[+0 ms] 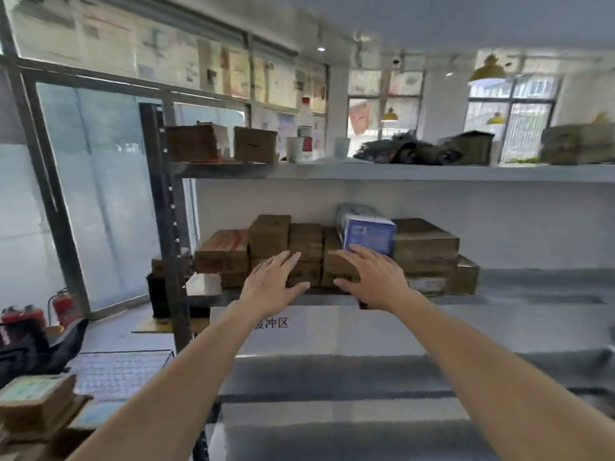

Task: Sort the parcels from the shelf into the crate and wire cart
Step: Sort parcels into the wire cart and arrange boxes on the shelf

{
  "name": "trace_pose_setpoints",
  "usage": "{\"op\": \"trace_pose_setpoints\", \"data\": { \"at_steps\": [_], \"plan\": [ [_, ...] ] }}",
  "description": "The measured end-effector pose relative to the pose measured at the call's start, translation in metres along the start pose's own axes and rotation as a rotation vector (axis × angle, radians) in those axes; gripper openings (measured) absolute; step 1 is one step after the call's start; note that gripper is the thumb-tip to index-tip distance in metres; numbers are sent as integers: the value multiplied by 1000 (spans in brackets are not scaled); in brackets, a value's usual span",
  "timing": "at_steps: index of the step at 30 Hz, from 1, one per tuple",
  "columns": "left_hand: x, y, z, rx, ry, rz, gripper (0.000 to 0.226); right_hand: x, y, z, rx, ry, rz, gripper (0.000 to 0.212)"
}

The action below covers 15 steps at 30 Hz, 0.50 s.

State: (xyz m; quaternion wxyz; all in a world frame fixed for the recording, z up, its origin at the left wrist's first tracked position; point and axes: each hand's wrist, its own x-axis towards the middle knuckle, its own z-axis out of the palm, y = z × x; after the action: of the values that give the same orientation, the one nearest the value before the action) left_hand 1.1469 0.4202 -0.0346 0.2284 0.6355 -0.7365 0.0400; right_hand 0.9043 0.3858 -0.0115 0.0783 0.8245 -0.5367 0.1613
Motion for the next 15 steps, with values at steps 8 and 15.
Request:
{"op": "trace_pose_setpoints", "data": {
  "at_steps": [8,15],
  "plan": [
    [52,243,63,-173,-53,193,74,-130,234,-66,-82,8,234,70],
    [72,377,127,-242,-126,236,73,-195,365,-79,-78,-18,355,74]
  ]
}}
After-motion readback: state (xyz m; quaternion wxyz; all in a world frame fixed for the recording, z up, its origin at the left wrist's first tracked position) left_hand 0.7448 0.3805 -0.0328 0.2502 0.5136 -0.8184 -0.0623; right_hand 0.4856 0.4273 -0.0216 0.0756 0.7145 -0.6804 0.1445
